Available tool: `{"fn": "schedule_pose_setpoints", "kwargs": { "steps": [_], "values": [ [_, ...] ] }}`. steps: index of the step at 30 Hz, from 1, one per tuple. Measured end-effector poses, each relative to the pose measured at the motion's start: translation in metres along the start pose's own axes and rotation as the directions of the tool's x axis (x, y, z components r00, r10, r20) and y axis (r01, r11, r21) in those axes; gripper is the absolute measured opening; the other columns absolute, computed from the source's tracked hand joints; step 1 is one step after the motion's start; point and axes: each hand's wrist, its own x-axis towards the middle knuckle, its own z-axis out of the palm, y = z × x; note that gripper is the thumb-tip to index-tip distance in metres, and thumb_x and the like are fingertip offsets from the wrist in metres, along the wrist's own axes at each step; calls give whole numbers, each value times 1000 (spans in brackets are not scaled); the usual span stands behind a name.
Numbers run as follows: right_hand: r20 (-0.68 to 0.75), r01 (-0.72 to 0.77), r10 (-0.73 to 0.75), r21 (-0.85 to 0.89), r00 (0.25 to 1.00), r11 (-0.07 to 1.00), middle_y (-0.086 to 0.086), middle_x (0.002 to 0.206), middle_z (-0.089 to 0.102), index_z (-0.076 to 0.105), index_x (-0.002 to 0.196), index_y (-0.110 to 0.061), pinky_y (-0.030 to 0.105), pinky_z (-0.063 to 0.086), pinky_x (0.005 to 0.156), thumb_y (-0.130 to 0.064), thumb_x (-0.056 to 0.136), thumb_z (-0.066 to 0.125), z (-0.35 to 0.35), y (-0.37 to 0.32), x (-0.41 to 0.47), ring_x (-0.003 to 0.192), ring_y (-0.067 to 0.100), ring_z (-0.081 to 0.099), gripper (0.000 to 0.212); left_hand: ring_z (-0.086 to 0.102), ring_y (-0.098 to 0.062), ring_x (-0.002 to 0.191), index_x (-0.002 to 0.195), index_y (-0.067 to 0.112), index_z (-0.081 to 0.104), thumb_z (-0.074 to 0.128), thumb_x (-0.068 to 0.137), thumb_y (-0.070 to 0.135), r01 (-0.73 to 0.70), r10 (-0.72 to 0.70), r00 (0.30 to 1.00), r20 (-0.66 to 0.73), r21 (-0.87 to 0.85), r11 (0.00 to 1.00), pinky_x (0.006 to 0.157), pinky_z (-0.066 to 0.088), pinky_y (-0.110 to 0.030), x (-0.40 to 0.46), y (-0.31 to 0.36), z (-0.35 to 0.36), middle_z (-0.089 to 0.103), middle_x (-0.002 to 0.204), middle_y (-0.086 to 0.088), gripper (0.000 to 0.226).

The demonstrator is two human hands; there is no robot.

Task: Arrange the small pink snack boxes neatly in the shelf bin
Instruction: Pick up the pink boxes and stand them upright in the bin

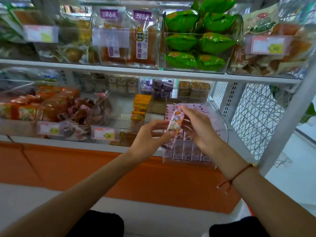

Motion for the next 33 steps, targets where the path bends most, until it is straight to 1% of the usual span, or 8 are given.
{"fn": "schedule_pose_setpoints", "kwargs": {
  "steps": [8, 11, 14, 18, 21, 24, 28, 33],
  "values": [
    [213, 43, -32, -44, 976, 998, -3, 77, 65, 62, 85, -15, 30, 47, 79, -27, 96, 50, -3, 4, -2, 83, 14, 61, 21, 61, -5, 106, 123, 17, 54, 61, 90, 24, -99, 101, 990, -98, 20, 995, 85, 53, -20, 17, -9, 2, 62, 115, 10, 34],
    [151, 84, -70, -88, 986, 993, -6, 80, 69, 66, 96, -16, 31, 52, 81, -28, 93, 56, -5, 3, 2, 89, 14, 65, 15, 57, -2, 110, 129, 19, 52, 56, 94, 25, -123, 130, 988, -88, 80, 989, 85, 52, -17, 22, -11, 5, 60, 120, 10, 36],
    [32, 126, -123, -123, 992, 984, 3, 105, 69, 63, 113, -14, 36, 53, 89, -37, 78, 69, -6, 7, 6, 105, 19, 64, 43, 54, -2, 111, 132, 24, 51, 56, 94, 31, -151, 180, 972, -151, 184, 971, 88, 54, -27, 27, -11, 8, 57, 125, 11, 40],
    [-70, 149, -158, -115, 985, 982, 0, 107, 68, 60, 110, -20, 35, 52, 90, -36, 66, 77, -9, 7, 20, 103, 15, 65, 49, 57, 4, 98, 128, 31, 50, 72, 78, 45, -199, 242, 959, -149, 252, 947, 79, 54, -21, 41, -9, 2, 59, 115, 19, 57],
    [-45, 163, -171, -153, 984, 975, -1, 106, 67, 59, 113, -22, 29, 54, 84, -35, 69, 76, -6, 10, 26, 99, 13, 65, 49, 58, 7, 95, 127, 32, 51, 75, 67, 55, -221, 271, 957, -101, 347, 911, 75, 52, -15, 45, -11, -1, 61, 111, 20, 68],
    [-8, 198, -206, -246, 979, 949, -5, 102, 69, 63, 111, -24, 21, 55, 74, -49, 59, 72, -6, 14, 31, 95, 8, 66, 58, 58, 9, 94, 121, 34, 55, 75, 72, 49, -234, 298, 949, -100, 411, 881, 72, 51, -12, 53, -18, -2, 63, 106, 20, 55],
    [58, 155, -146, -217, 988, 964, -8, 98, 72, 66, 100, -32, 24, 54, 75, -52, 60, 69, -17, 7, 38, 93, 8, 68, 45, 65, 4, 91, 117, 29, 60, 65, 77, 43, -163, 167, 986, -24, 124, 979, 72, 55, -14, 63, -15, -5, 69, 105, 14, 42],
    [8, 76, -75, -157, 997, 985, 4, 94, 73, 66, 107, -14, 14, 50, 59, -37, 76, 72, -8, 7, 50, 75, 10, 71, 40, 72, -8, 77, 89, 35, 70, 57, 82, 39, -16, 33, 994, 108, -162, 987, 60, 54, -14, 73, -13, -4, 75, 84, 11, 15]
  ]
}}
